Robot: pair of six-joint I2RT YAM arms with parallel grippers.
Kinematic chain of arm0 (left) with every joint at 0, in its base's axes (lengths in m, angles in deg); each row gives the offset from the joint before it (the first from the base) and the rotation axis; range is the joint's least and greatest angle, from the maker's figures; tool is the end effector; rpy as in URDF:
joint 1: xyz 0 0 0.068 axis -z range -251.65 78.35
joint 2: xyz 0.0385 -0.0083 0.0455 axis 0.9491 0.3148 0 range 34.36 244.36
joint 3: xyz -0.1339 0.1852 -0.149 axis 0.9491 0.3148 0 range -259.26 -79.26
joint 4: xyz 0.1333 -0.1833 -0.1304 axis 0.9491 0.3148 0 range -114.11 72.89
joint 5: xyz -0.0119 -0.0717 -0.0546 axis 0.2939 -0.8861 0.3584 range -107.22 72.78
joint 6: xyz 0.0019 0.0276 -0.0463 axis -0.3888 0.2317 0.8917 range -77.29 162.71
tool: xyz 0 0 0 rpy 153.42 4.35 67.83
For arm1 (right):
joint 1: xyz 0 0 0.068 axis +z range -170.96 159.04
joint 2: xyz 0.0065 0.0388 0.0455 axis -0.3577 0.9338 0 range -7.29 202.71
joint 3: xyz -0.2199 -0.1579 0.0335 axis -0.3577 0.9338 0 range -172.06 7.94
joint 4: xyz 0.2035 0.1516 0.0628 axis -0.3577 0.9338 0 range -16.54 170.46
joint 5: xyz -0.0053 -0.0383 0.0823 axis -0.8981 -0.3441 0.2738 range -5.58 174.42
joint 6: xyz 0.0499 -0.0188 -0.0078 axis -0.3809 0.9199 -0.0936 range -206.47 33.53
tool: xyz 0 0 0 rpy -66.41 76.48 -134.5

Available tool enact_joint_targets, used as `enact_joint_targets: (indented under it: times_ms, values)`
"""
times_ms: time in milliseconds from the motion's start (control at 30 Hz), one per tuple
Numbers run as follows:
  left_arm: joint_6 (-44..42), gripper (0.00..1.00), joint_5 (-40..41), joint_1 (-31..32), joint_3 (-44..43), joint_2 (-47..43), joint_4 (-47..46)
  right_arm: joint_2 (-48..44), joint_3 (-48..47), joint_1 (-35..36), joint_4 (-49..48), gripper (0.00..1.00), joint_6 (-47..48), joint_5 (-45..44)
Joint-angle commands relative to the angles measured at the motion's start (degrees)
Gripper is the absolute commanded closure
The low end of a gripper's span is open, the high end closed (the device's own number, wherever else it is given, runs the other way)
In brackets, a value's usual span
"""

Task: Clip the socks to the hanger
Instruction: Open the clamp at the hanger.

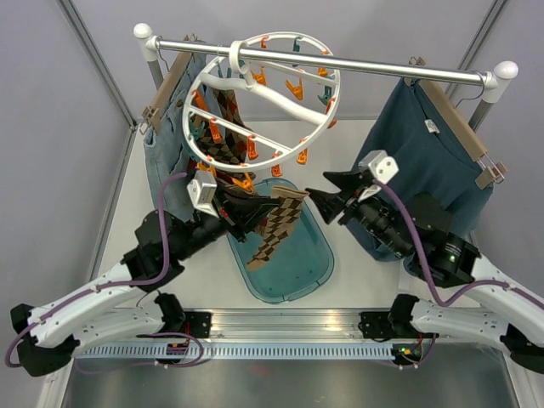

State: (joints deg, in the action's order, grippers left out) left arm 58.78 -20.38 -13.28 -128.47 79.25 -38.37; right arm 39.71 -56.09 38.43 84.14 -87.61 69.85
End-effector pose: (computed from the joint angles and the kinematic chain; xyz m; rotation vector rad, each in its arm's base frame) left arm 0.0910 -0.1514 0.4131 0.5284 1.2242 -1.1507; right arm 0.0914 0.1369 0.4477 -0.5372 1.3999 0.6723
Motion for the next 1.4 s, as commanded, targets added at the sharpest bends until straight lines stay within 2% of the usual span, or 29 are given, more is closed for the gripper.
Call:
enact_joint_targets:
  times_ms: [0, 167, 433, 933, 1367]
  values:
    - [2.91, 0.98, 6.93, 0.08, 0.43, -1.11, 1.86, 1.51, 1.44, -0.07, -8.46, 0.38, 10.18, -1.34]
    - [3.00, 0.98, 8.69, 0.17, 0.70, -2.08, 3.53, 2.57, 1.54, -0.16, -12.43, 0.32, 14.15, -0.11]
    - [3.35, 0.98, 18.71, 0.08, 0.08, -3.75, 8.19, 3.71, -0.30, -0.16, -13.40, 0.28, 16.97, 3.22]
    - [1.50, 0.98, 21.09, 0.17, -1.06, -4.01, 9.87, 8.45, -5.75, -0.60, -14.02, 0.26, 20.57, 6.74]
    - [0.18, 0.98, 21.79, 0.08, -1.41, -4.45, 10.57, 11.44, -8.57, -0.86, -14.19, 0.30, 22.24, 8.50]
